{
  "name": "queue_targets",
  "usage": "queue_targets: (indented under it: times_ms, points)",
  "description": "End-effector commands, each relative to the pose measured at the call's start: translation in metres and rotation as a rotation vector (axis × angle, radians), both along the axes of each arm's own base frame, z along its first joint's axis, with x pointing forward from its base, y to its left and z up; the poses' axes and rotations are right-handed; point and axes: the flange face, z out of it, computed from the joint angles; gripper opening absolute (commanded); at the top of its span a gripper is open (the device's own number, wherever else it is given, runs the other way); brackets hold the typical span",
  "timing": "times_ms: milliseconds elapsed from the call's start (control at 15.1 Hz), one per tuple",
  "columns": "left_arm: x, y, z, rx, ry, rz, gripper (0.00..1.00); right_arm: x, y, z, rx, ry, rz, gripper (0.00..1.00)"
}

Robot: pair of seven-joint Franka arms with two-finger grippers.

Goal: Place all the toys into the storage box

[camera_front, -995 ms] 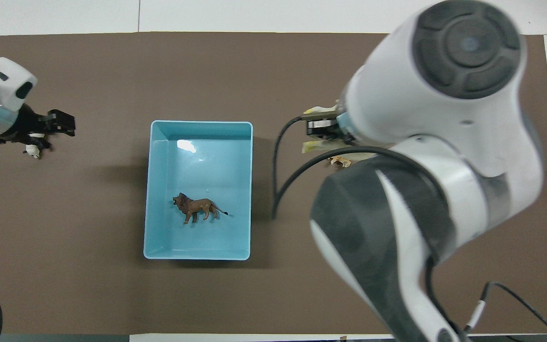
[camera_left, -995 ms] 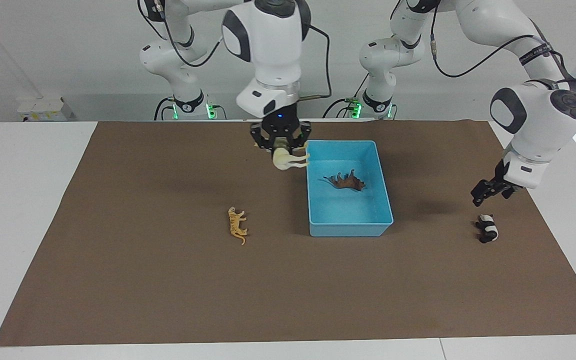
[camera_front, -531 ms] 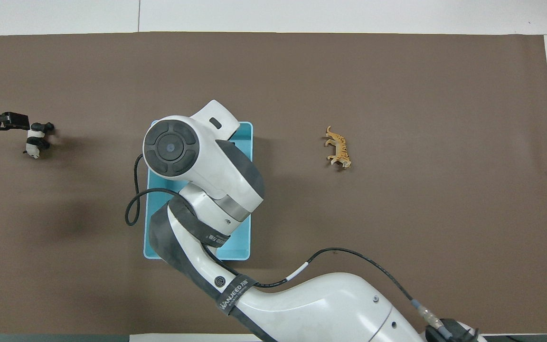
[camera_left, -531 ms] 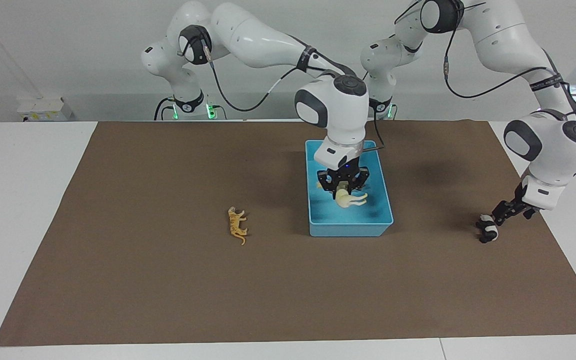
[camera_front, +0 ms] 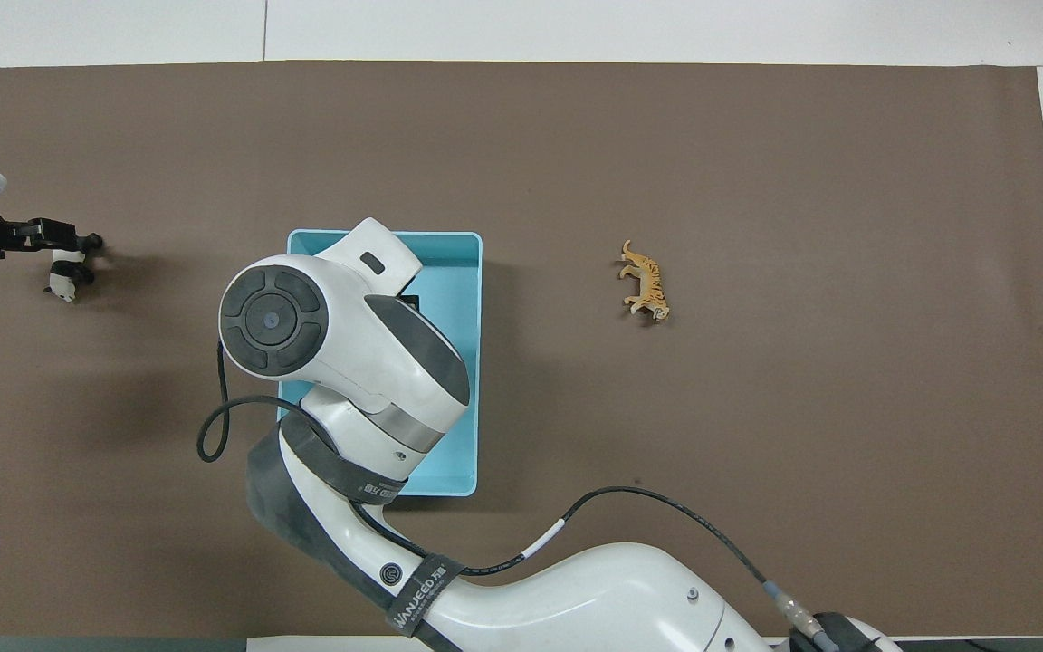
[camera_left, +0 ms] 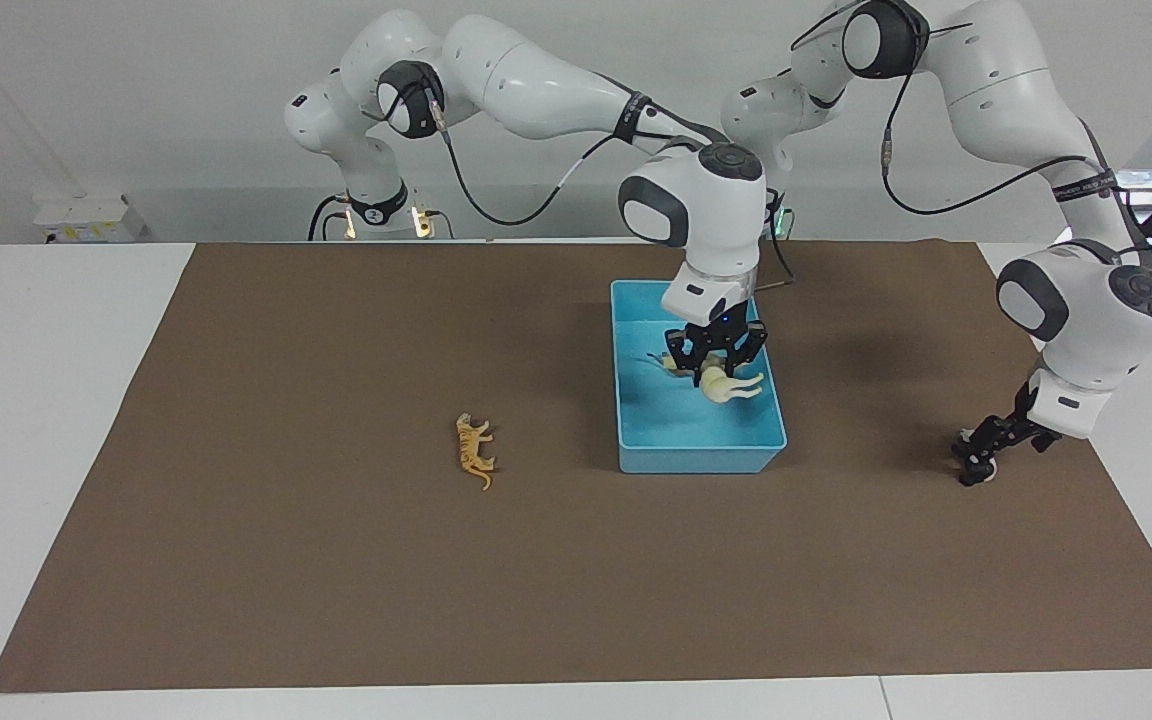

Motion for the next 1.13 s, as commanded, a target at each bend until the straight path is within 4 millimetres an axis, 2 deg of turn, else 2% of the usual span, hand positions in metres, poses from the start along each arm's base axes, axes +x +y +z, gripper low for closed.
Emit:
queue_targets:
  times_ms: [0, 133, 199, 332, 398, 531, 663, 796, 862, 929, 995, 1061]
  points:
    - [-0.007, -0.001, -0.010, 0.014, 0.007, -0.026, 1.00, 0.024, -0.051, 0.041, -0.033, 0.031, -0.079, 1.00]
    - [-0.010, -0.002, -0.014, 0.012, 0.014, -0.026, 1.00, 0.056, -0.102, 0.060, -0.053, 0.017, -0.130, 1.00]
    - [-0.011, -0.003, -0.016, 0.011, 0.017, -0.028, 1.00, 0.070, -0.125, 0.062, -0.068, 0.020, -0.126, 1.00]
    - [-0.016, -0.006, -0.023, 0.010, 0.014, -0.031, 1.00, 0.093, -0.165, 0.055, -0.097, 0.047, -0.110, 1.00]
    - [-0.018, -0.013, -0.028, 0.009, 0.004, -0.040, 1.00, 0.104, -0.186, 0.039, -0.112, 0.070, -0.094, 1.00]
    - [-0.020, -0.014, -0.032, 0.009, 0.001, -0.040, 1.00, 0.117, -0.232, 0.024, -0.123, 0.096, -0.076, 1.00]
    - [-0.023, -0.013, -0.035, 0.007, 0.009, -0.039, 1.00, 0.113, -0.261, -0.003, -0.114, 0.098, -0.052, 1.00]
    - [-0.022, -0.017, -0.035, 0.004, 0.015, -0.037, 0.99, 0.103, -0.298, -0.044, -0.093, 0.073, -0.029, 1.00]
    - [-0.021, -0.019, -0.035, 0.001, 0.017, -0.033, 0.79, 0.098, -0.313, -0.059, -0.084, 0.066, -0.038, 1.00]
    - [-0.021, -0.022, -0.034, 0.000, 0.022, -0.038, 0.64, 0.092, -0.323, -0.069, -0.083, 0.075, -0.047, 1.00]
    - [-0.021, -0.022, -0.034, -0.002, 0.030, -0.035, 0.45, 0.087, -0.326, -0.074, -0.083, 0.088, -0.052, 1.00]
    - [-0.022, -0.022, -0.034, -0.006, 0.040, -0.032, 0.31, 0.082, -0.327, -0.079, -0.082, 0.102, -0.053, 1.00]
